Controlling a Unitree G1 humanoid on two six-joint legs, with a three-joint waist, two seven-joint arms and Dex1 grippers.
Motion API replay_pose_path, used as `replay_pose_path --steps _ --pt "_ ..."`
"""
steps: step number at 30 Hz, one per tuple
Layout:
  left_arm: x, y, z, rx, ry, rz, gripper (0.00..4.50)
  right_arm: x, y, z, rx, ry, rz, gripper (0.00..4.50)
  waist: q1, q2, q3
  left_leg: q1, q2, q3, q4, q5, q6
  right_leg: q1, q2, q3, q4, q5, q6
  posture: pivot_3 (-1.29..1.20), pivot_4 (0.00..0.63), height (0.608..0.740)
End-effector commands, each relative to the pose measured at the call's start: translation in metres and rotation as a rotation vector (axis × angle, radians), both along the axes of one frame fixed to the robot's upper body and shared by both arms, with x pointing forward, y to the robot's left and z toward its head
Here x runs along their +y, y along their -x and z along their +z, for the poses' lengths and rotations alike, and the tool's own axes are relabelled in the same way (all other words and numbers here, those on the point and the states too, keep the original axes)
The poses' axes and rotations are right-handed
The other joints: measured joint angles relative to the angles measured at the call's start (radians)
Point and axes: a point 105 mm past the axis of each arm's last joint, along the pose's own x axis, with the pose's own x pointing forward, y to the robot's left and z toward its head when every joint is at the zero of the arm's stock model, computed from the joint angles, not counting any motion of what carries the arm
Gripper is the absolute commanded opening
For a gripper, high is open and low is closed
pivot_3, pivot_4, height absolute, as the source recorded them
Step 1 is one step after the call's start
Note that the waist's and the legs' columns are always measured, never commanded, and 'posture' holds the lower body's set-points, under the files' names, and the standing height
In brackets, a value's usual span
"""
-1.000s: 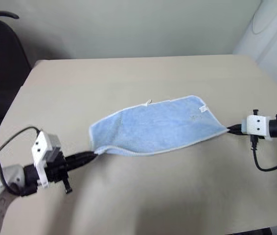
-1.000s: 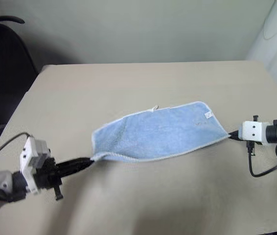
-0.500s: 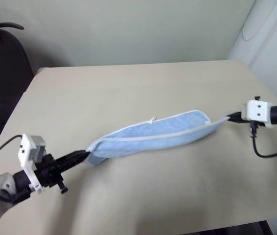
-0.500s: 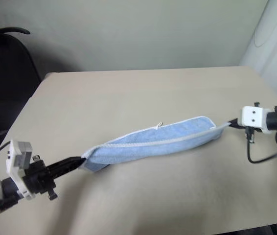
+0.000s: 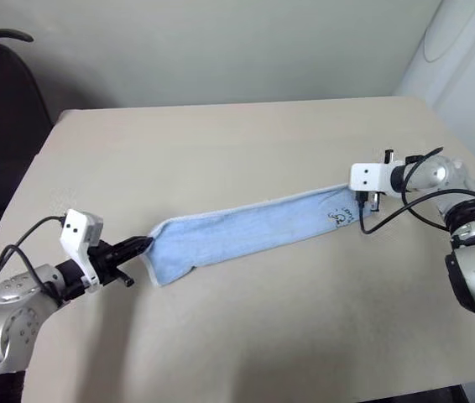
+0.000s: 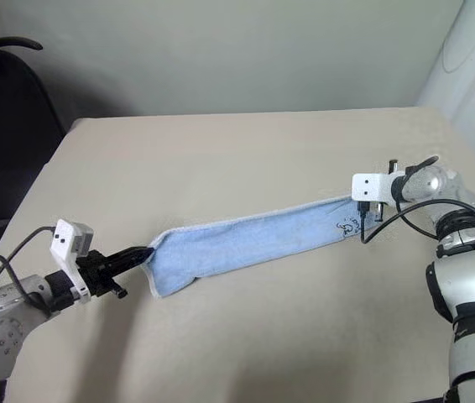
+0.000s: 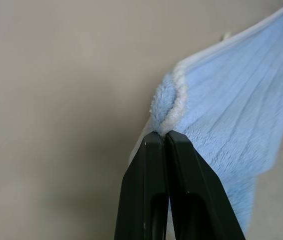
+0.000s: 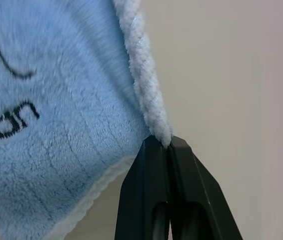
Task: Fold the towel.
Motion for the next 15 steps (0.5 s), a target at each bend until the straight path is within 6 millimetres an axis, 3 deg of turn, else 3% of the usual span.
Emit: replay_pose_path --steps 1,5,12,14,15 --pt "-0.003 -0.001 0.003 -0.023 -0.047 -0.037 0.05 0.0 -0.006 0.013 -0.051 0.015 -0.013 0.0 0.0 0.0 0.0 -0.002 0.0 0.001 0.0 0.0 0.0 -0.002 0.0 0.001 0.001 0.0 0.0 0.0 0.15 0.74" --pt "-0.004 0.002 -0.004 -0.006 -0.079 -0.056 1.08 -0.005 -0.005 0.012 -0.06 0.026 -0.02 1.31 0.0 0.0 0.0 -0.005 0.0 0.003 0.0 0.001 -0.001 -0.008 0.0 0.003 0.006 0.0 0.0 0.0 0.15 0.74" --pt "0.011 -0.007 -0.005 -0.041 -0.12 0.041 3.6 -0.02 -0.009 0.027 -0.224 0.093 -0.04 3.77 -0.001 0.0 0.0 -0.003 0.0 0.004 0.0 0.001 -0.001 -0.011 0.0 0.006 0.013 0.0 -0.001 0.0 0.15 0.74" --pt "0.017 -0.008 -0.002 -0.067 -0.138 0.076 4.23 -0.027 -0.009 0.033 -0.265 0.089 -0.059 4.38 -0.001 0.0 0.0 -0.003 0.0 0.004 0.001 0.002 -0.001 -0.011 0.0 0.006 0.014 0.001 -0.002 0.0 0.15 0.74" --pt "0.022 -0.008 0.004 -0.094 -0.119 0.108 4.46 -0.034 -0.009 0.04 -0.29 0.059 -0.088 4.42 -0.001 0.0 0.0 -0.002 0.0 0.004 0.001 0.002 -0.001 -0.011 0.0 0.006 0.014 0.001 -0.002 0.0 0.15 0.74"
